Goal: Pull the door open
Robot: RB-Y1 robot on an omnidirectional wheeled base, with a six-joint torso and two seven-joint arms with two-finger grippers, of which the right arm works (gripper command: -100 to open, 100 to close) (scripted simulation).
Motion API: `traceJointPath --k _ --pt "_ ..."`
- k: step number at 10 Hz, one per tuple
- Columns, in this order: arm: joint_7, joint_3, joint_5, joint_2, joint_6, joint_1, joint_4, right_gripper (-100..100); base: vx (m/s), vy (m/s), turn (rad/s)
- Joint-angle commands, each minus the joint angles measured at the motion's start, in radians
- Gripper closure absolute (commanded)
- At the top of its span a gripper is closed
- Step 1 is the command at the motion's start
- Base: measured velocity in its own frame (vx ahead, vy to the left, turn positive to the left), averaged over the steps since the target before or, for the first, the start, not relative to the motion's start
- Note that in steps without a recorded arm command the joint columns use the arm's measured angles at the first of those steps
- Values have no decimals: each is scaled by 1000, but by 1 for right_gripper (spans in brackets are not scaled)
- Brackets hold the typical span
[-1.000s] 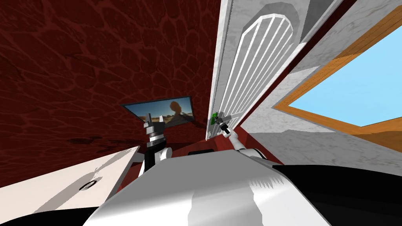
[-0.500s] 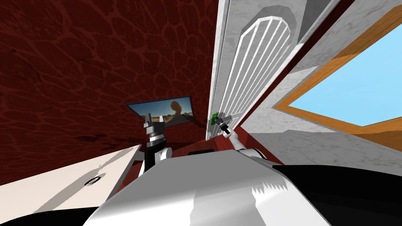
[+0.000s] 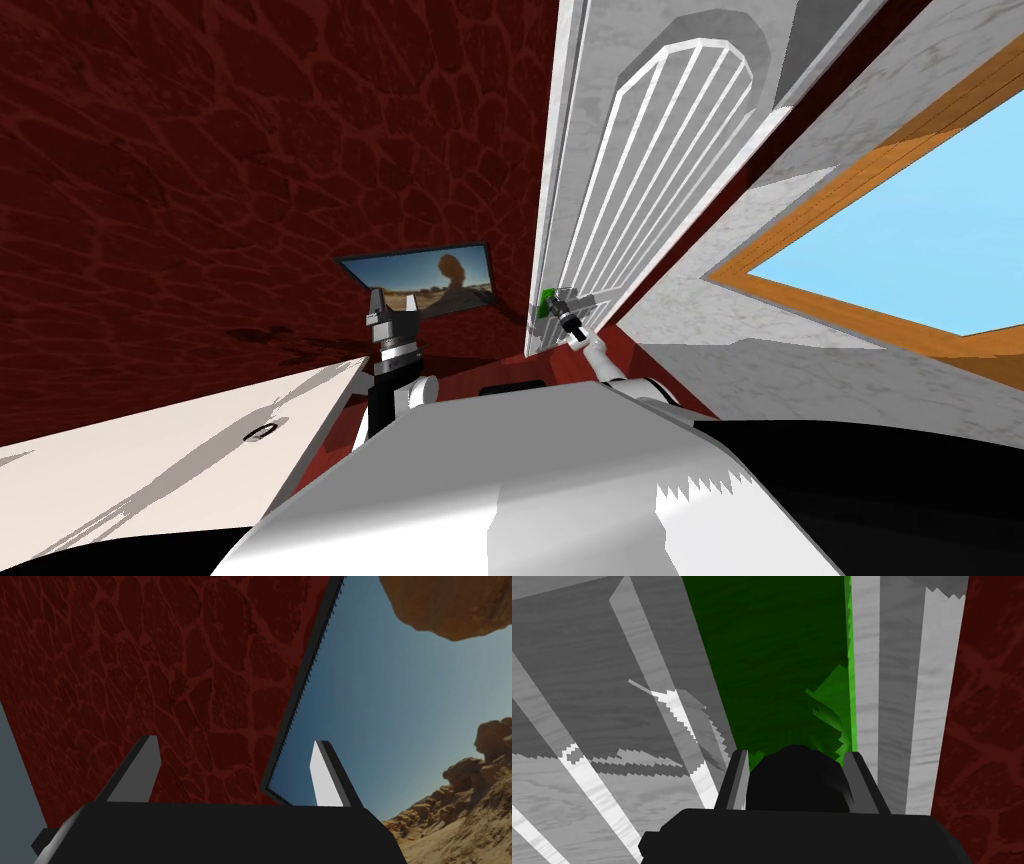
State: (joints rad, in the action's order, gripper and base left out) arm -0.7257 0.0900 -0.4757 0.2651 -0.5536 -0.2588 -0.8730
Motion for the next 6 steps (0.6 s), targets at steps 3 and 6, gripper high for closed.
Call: traceJointPath --k 3,6 --pt "86 -3 62 3 3 2 -4 100 -51 -53 108" --pt "166 -6 124 6 5 1 -1 100 -65 -61 129"
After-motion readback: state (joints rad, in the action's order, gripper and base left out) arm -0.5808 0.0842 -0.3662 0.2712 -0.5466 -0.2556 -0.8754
